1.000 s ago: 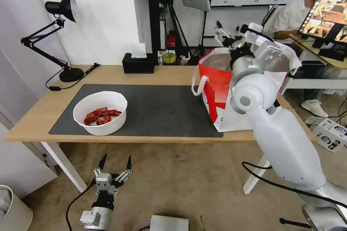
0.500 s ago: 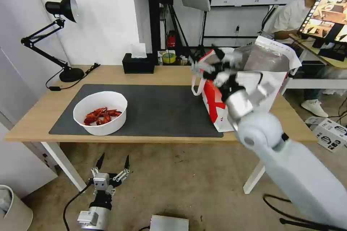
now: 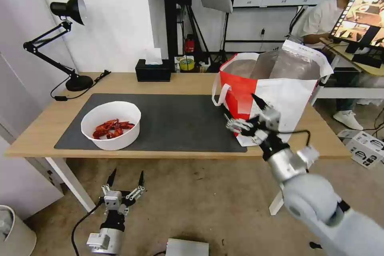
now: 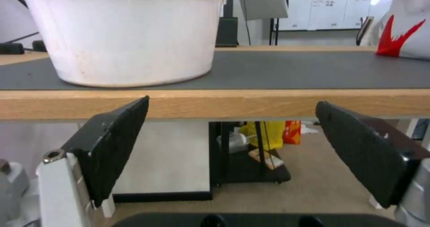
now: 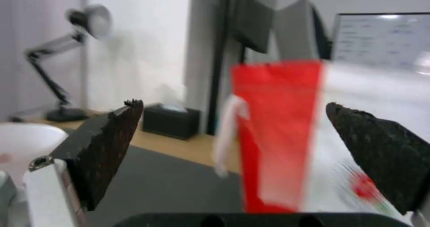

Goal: Pick up the trash from the table and place it into the takeout bag.

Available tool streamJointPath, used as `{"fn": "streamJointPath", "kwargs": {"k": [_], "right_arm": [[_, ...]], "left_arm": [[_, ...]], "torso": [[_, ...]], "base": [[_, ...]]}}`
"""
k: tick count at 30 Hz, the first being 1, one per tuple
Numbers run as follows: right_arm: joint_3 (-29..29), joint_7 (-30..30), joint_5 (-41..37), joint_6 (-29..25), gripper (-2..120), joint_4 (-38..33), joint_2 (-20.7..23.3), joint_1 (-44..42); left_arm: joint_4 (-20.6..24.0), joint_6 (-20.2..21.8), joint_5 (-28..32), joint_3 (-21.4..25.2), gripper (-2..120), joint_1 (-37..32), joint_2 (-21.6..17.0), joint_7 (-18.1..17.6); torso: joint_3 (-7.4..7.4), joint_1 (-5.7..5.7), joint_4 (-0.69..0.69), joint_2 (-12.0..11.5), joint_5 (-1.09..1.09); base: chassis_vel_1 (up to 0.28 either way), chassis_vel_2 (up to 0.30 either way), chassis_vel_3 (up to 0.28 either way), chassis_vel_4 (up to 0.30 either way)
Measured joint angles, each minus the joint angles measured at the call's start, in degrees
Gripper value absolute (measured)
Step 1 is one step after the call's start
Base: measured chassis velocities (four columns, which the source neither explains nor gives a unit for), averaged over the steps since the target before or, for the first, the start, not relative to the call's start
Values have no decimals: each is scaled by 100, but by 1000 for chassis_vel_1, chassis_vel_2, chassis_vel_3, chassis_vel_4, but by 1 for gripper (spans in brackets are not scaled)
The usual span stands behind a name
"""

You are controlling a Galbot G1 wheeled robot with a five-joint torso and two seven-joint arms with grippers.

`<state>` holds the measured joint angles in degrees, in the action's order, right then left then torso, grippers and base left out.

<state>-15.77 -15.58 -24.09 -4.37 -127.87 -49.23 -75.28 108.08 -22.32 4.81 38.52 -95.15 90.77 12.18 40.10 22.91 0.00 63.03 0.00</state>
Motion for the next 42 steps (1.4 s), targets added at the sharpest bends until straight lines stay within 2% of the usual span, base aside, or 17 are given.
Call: {"fn": "streamJointPath", "kwargs": {"k": [7,13,27,42], "right_arm": [[-266,-410,947,-667,100,115,-660,-1467],[-195,-699,1376,-992,100,431,-1010,-1951],[-55,-869,1503,-1175,100,795,-1242,-2129],[-104,-870,1500,-1241,100,876,-1236,-2132]], "left_arm": [[6,-11,0,5,100,-5,13,0],[7,-21,-1,0,100,-2,23,-1],[24,-28,16,38,100,7,15,-7],[71,-48,23,76,100,-37,11,-11]], "torso": [[0,0,1,0,0],[0,0,0,0,0],[0,1,0,-1,0],[0,1,0,-1,0]], "base": [[0,0,0,0],[0,0,0,0],[0,0,0,0],[0,0,0,0]]}}
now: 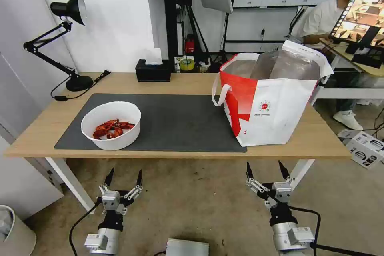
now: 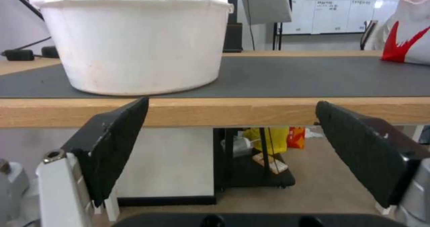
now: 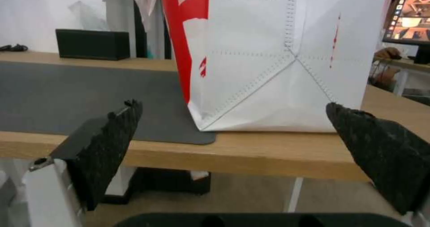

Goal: Pick up the trash from the table and place it into the takeout bag.

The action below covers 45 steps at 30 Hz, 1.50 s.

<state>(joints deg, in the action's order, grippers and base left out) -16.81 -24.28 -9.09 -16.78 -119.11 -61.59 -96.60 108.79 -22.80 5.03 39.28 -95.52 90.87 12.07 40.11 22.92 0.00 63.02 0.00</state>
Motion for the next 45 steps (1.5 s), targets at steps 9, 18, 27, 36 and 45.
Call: {"fn": "streamJointPath", "kwargs": {"k": [9,18,27,36,45], "right_arm": [[-9,12,-27,-14,100,22,26,54],[21,17,-46,-14,100,97,86,194],[135,23,-64,8,100,127,194,332],[122,29,-67,30,100,86,223,380],[122,32,-68,56,100,24,221,393]], "left_arm": [[15,5,27,70,100,22,-16,-28],[689,1094,929,321,100,204,-396,-411],[1788,3213,2768,728,100,672,-1476,-1683],[1743,4447,4391,784,100,1326,-2751,-2838],[843,4986,5929,488,100,2218,-4043,-3442]], "torso": [[0,0,0,0,0],[0,0,0,0,0],[0,0,0,0,-1],[1,0,-1,0,-2],[1,1,1,0,-1]], "base": [[0,0,0,0],[0,0,0,0],[0,0,0,0],[0,0,0,0],[0,0,0,0]]}}
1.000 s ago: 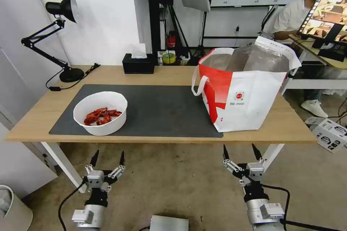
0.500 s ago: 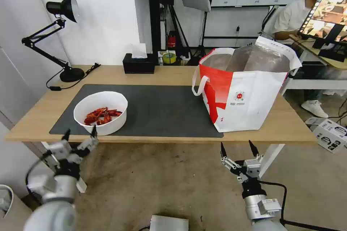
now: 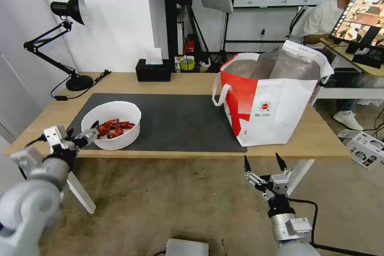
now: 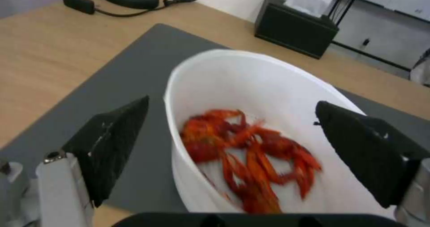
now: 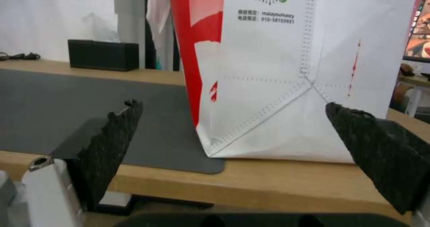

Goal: Pick up the trash from the table and place it into the takeout bag.

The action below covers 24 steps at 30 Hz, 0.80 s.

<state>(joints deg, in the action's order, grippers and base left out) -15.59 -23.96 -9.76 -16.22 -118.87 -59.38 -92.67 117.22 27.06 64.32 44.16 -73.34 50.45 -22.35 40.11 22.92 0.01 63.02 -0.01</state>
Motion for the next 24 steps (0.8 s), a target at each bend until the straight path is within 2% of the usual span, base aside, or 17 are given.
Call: {"fn": "streamJointPath", "kwargs": {"k": [3,7,10,17,24], "right_arm": [[-5,-1,0,9,100,-13,-2,1],[17,-1,-1,17,99,-13,7,38],[73,-1,-5,89,99,-11,10,102],[161,-2,-93,152,98,11,38,244],[267,-2,-120,163,98,81,79,368]], "left_arm": [[-361,184,214,-85,100,258,-426,-84],[-557,338,420,-115,100,353,-677,-101],[-750,595,815,-144,100,442,-891,-189],[-813,897,1308,-200,100,534,-1123,-316],[-914,947,1552,-287,100,537,-1285,-386]], "torso": [[0,0,0,0,1],[0,0,-1,0,0],[0,0,-1,0,0],[0,0,0,0,0],[-1,0,-1,0,1]], "base": [[0,0,0,0],[0,0,0,0],[0,0,0,0],[0,0,0,0],[0,0,0,0]]}}
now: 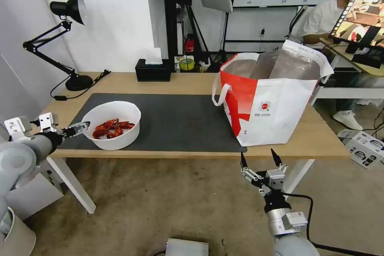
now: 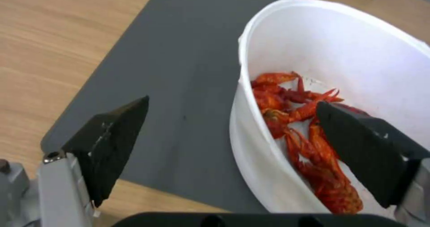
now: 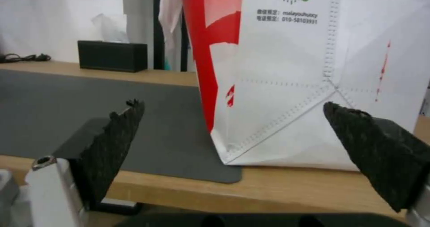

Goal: Pick up the trash from the table and place it into the takeout bag.

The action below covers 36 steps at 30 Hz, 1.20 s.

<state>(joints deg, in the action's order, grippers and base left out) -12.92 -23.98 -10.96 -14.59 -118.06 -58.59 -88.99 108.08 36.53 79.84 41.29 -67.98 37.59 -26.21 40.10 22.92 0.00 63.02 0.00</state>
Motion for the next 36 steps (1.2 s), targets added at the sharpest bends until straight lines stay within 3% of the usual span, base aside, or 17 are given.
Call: {"fn": "streamJointPath", "kwargs": {"k": [5,16,36], "right_arm": [[19,0,-20,0,98,33,17,42],[2,-3,-23,0,98,57,-14,46],[13,-8,-13,0,97,143,-87,88]], "left_arm": [[-160,11,331,-361,100,287,-116,-61],[-474,34,460,-876,100,762,-218,-81],[-581,102,402,-1195,33,951,-317,-57]], "torso": [[0,0,0,0,0],[0,0,0,0,0],[0,0,0,0,0]], "base": [[0,0,0,0],[0,0,0,0],[0,0,0,0]]}}
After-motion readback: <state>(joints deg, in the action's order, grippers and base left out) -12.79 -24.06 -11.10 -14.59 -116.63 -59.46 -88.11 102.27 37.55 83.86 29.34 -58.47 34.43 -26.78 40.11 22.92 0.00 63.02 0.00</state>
